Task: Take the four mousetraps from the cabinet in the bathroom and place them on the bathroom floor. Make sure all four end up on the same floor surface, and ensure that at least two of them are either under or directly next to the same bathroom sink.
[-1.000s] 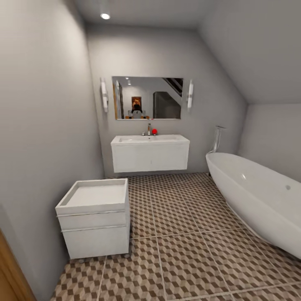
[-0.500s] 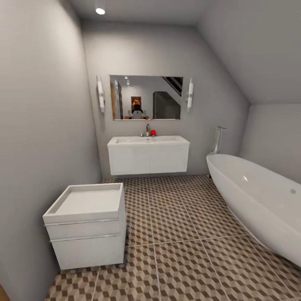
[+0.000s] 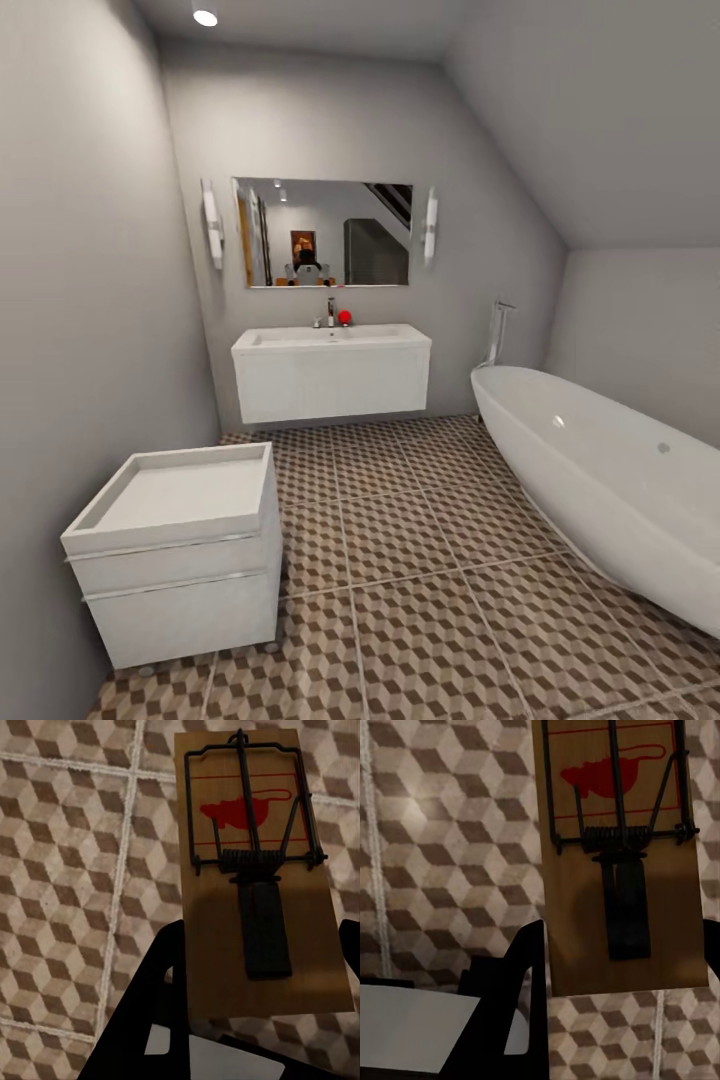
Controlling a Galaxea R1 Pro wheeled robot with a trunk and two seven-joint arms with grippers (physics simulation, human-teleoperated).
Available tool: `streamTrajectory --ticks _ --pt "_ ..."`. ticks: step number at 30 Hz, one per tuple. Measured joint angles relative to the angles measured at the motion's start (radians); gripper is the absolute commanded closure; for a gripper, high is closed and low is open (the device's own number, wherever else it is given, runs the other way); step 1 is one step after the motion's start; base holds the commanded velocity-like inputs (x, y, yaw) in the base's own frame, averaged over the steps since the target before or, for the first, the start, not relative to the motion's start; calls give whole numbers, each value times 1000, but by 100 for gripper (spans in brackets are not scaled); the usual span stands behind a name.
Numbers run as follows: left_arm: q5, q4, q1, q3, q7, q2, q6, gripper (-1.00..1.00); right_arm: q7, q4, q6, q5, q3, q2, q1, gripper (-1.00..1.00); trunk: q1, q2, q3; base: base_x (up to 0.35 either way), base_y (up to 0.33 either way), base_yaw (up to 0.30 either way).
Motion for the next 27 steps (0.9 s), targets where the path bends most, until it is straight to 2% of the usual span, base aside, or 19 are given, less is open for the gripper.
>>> streamTrajectory --ticks 14,19,27 --pt "2 4 0 0 0 0 16 100 0 0 -2 1 -1 -1 0 100 0 0 0 15 -8 -6" --pt "-4 4 0 -3 8 1 40 100 0 1 -3 1 0 0 0 100 0 0 0 211 -141 0" --pt "-7 -1 0 -2 11 2 40 100 0 1 -3 1 0 1 0 100 -1 0 0 285 -53 0"
